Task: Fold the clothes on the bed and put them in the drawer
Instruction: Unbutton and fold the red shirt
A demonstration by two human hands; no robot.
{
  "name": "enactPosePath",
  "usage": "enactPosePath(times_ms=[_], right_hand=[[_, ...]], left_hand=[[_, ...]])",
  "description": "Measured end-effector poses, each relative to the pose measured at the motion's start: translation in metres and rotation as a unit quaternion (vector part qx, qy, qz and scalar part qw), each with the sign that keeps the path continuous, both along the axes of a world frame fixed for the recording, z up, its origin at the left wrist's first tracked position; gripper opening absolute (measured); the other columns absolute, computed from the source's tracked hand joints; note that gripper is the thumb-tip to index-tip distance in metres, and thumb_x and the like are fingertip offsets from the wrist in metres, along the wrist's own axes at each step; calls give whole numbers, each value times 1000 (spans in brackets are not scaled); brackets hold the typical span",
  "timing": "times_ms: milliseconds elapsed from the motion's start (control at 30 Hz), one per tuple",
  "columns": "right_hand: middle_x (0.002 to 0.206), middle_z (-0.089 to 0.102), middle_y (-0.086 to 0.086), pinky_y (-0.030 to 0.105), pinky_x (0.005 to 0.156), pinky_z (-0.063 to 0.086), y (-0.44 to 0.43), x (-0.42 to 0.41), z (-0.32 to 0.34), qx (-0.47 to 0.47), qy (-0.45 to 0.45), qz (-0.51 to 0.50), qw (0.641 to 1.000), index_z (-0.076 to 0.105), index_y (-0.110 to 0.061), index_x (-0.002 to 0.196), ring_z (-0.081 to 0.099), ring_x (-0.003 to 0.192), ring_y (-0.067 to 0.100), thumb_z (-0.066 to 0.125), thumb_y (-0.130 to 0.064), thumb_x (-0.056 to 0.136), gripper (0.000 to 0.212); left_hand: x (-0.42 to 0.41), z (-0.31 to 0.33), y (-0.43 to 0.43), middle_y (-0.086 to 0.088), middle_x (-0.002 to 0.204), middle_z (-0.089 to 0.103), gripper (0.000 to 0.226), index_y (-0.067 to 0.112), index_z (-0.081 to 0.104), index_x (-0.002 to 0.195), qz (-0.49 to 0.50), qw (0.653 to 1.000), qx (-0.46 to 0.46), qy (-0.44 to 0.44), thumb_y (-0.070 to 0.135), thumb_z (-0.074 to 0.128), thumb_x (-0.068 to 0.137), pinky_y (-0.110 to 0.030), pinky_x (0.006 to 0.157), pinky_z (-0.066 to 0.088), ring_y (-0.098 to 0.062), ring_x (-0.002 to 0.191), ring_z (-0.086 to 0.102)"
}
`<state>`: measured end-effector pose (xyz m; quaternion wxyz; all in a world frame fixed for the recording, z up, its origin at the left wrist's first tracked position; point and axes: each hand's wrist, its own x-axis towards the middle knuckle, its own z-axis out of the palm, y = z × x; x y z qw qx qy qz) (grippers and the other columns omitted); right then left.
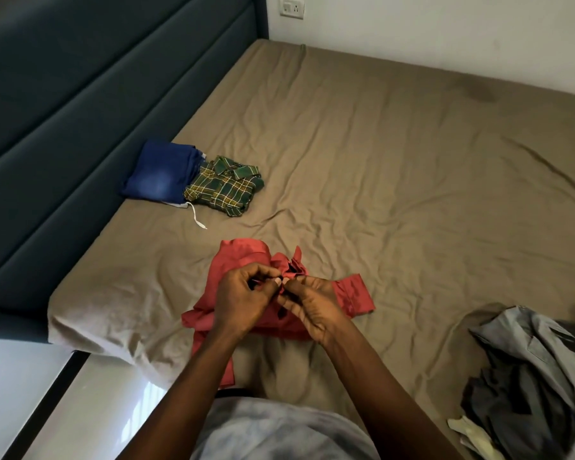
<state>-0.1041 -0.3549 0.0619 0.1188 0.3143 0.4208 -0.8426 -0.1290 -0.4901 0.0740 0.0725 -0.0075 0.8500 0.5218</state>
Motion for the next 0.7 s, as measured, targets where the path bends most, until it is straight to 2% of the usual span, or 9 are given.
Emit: enactPosePath(times_ms=[100,233,433,533,600,667,700], right_hand=[[65,70,9,27,62,62,2,1,0,-13,7,-23,1000,66,-4,63,71,63,14,60,15,92,35],[70,72,12,28,63,61,4,-2,0,-7,19,-52,998,63,4,82,73,66,17,64,14,89,13],[78,75,12,30,68,62,7,-10,-3,36,23,-61,997,69,-2,88,74,73,19,68,7,90,10],[83,76,15,27,66,61,12,-12,-6,77,36,-55,995,72,-4,87,73,75,21,71,6,89,10],[81,76,15,26,68,61,16,-12,-8,115,47,-53,991,73,-5,86,72,73,19,73,8,87,12],[78,76,11,26,69,61,20,-12,-10,168,55,-44,983,74,-8,84,72,72,18,75,9,85,16],[78,76,9,28,70,61,22,-12,-12,206,59,-33,976,75,-11,83,72,72,17,77,7,84,19]], left_hand=[[-1,1,4,18,83,76,14,23,82,90,-8,1000,-26,2,11,79,85,-10,68,50,3,80,69],[-3,2,9,21,82,74,9,29,80,90,-2,996,-82,29,23,78,84,-18,67,52,6,79,68],[-5,1,27,14,78,74,13,26,77,89,42,991,-108,69,37,74,82,-28,65,51,-2,70,66],[-10,2,33,12,81,77,6,26,80,88,50,992,-104,44,27,76,84,-31,71,55,-4,73,69],[-14,2,33,12,85,78,11,26,83,92,23,996,-89,18,23,75,84,-30,75,58,-1,77,71],[-15,1,33,11,85,79,24,28,83,98,-26,998,-53,-14,21,66,83,-32,70,59,0,73,71],[-15,-1,32,10,82,79,29,28,83,100,-51,997,-41,-30,17,62,82,-31,63,56,1,65,69]])
